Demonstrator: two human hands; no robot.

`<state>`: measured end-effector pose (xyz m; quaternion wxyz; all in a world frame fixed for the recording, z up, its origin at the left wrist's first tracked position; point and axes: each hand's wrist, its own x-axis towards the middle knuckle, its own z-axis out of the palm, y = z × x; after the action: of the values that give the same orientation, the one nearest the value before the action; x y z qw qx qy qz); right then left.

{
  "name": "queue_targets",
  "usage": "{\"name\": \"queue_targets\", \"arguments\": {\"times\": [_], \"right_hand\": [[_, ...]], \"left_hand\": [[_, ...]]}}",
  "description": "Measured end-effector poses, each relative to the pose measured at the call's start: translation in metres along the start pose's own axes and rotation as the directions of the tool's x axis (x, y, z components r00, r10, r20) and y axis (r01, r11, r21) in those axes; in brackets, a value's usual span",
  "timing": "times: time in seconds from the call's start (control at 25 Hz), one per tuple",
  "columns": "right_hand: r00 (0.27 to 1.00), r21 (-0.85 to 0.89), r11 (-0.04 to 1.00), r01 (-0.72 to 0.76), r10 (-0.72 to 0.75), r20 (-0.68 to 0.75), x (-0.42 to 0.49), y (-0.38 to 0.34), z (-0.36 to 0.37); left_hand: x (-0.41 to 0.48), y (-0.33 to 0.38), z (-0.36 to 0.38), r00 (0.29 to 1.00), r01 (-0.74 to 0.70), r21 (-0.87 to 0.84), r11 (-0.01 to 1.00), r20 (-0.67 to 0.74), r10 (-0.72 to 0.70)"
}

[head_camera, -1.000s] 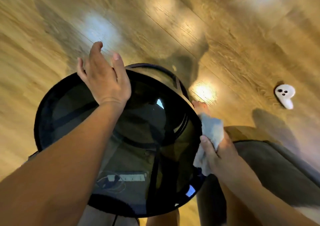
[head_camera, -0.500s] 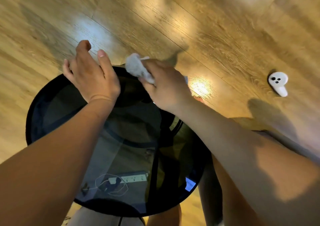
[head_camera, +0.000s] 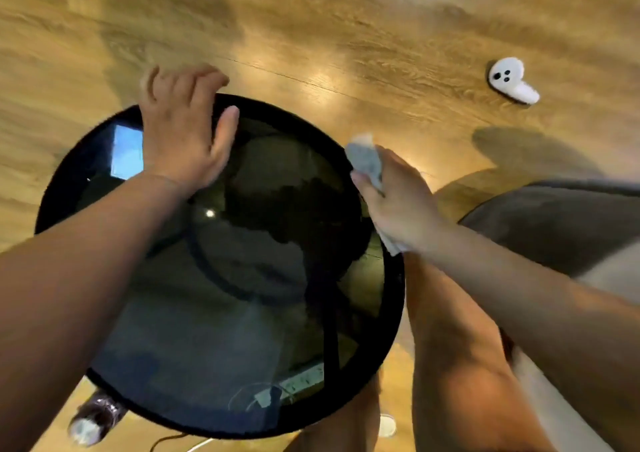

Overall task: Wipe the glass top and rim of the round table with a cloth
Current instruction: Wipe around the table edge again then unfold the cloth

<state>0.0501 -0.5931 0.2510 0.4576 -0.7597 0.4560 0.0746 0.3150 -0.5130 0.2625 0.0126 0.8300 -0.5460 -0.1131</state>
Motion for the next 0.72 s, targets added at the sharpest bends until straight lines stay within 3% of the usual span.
{"name": "queue_targets", "arguments": {"times": [0.08,0.16,0.24,0.32,0.4,0.48,0.56,0.64,0.72], "right_hand": [[0.992,-0.073,0.989,0.127,-0.127,0.012,0.054,-0.03,0.008],[0.97,-0.087,0.967,0.24,-0.235,0.061,0.085,-0.061,0.013],[0.973,0.033,0.974,0.224,-0.225,0.057,0.09,-0.062,0.007],[0.992,0.159,0.979,0.125,-0.123,-0.021,0.054,-0.031,0.005],[0.988,0.338,0.937,-0.091,0.128,-0.091,-0.014,0.012,0.016],[0.889,0.483,0.806,-0.341,0.444,-0.114,-0.106,0.025,0.05],[0.771,0.537,0.651,-0.537,0.637,-0.001,-0.189,0.014,0.085],[0.756,0.544,0.612,-0.574,0.651,0.067,-0.221,0.012,0.094],[0.826,0.541,0.712,-0.447,0.561,-0.057,-0.181,0.021,0.074]], "left_hand": [[-0.017,0.025,-0.01,0.995,-0.075,0.03,0.997,0.075,0.073],[-0.041,0.049,-0.019,0.976,-0.026,0.065,0.998,0.216,0.011],[-0.059,0.069,-0.018,0.909,0.031,0.115,0.993,0.411,-0.076],[-0.066,0.087,-0.014,0.856,0.062,0.167,0.984,0.499,-0.139],[-0.062,0.099,-0.011,0.84,0.111,0.179,0.978,0.509,-0.188],[-0.058,0.101,-0.011,0.826,0.148,0.184,0.972,0.517,-0.224],[-0.059,0.1,-0.012,0.812,0.164,0.184,0.969,0.534,-0.238],[-0.06,0.103,-0.012,0.806,0.158,0.185,0.97,0.543,-0.235],[-0.058,0.103,-0.011,0.807,0.165,0.182,0.969,0.54,-0.239]]}}
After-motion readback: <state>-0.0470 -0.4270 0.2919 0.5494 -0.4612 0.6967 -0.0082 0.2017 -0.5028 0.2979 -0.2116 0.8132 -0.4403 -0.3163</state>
